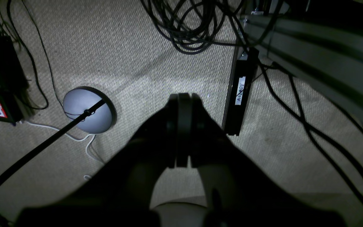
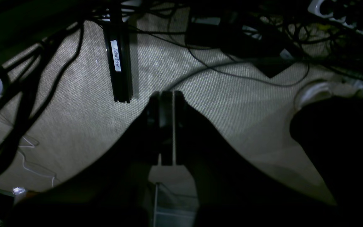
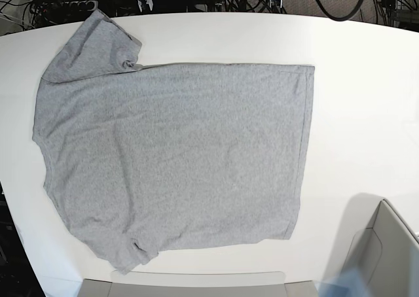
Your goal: Fold the T-shirt properly
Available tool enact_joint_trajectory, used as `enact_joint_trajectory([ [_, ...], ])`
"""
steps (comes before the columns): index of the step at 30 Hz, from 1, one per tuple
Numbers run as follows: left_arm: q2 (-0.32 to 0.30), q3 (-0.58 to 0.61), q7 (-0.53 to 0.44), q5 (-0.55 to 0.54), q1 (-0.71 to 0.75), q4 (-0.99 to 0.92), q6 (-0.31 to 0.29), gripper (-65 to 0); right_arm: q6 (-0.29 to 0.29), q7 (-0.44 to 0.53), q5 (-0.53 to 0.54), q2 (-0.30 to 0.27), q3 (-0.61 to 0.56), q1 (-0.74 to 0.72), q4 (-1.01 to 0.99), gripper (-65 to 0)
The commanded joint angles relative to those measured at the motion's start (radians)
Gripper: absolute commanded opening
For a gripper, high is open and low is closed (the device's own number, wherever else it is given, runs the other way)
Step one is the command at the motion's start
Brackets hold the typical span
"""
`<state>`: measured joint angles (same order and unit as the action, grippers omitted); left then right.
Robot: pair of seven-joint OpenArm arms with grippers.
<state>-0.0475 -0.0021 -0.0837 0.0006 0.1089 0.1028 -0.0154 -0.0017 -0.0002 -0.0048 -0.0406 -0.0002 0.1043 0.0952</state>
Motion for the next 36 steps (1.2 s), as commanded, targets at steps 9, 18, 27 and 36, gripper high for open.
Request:
enact_joint_trajectory([
  [9,-0.007,-0.002,-0.009,0.002,0.005,0.001,0.005,-64.9,0.001,0.004,-0.002,-0.003,-0.001,0.01,0.005,-65.0],
  [18,-0.015,-0.002,-0.06,0.002,0.008,0.001,0.005,-64.9,0.001,0.004,-0.002,-0.003,-0.001,0.012,0.005,-65.0],
  [27,-0.015,-0.002,-0.07,0.002,0.019,0.001,0.005,-64.9,0.001,0.006,-0.002,-0.003,-0.001,0.024,0.005,-65.0],
  [36,-0.03,-0.002,-0.072,0.002,0.019,0.001,0.005,-64.9,0.002,0.006,-0.002,-0.003,-0.001,0.025,0.005,-65.0],
])
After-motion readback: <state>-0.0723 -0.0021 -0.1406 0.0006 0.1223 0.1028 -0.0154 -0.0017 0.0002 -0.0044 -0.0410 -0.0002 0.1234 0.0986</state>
